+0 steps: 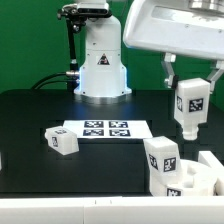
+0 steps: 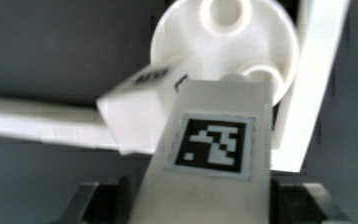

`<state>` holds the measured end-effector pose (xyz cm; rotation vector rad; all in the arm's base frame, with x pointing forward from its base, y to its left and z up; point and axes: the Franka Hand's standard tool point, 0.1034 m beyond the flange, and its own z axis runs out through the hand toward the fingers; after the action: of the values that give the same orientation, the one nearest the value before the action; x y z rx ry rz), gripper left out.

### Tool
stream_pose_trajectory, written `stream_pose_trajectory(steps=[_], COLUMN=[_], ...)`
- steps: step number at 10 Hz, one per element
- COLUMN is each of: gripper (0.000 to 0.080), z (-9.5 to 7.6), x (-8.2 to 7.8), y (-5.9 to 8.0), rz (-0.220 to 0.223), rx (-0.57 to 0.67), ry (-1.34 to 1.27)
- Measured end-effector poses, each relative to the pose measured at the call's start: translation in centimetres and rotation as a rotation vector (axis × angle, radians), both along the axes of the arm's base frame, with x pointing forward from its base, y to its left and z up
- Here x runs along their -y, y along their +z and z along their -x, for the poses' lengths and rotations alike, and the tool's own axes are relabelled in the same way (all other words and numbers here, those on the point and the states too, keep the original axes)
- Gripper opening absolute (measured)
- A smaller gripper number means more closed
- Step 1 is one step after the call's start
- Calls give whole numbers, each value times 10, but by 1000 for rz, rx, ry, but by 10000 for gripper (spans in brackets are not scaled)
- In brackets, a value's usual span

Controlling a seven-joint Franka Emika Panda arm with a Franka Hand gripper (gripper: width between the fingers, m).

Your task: Assemble stool

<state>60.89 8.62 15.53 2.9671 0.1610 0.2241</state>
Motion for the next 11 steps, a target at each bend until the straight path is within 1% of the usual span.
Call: stream_pose_trajectory(steps=[1, 2, 4, 5, 6, 7, 9, 11], gripper=[363, 363, 363, 363, 363, 363, 363, 363], z=[-6, -6, -6, -9, -6, -5, -7, -9], x=[-3, -4, -4, -11, -20, -26, -27, -29], y=[-10, -11, -13, -21, -30, -35, -42, -43], rz=[23, 17, 20, 47, 78, 79, 77, 77], rx=[-15, -15, -16, 26, 20, 22, 35, 37], ry=[60, 52, 56, 126, 179, 192, 207, 207])
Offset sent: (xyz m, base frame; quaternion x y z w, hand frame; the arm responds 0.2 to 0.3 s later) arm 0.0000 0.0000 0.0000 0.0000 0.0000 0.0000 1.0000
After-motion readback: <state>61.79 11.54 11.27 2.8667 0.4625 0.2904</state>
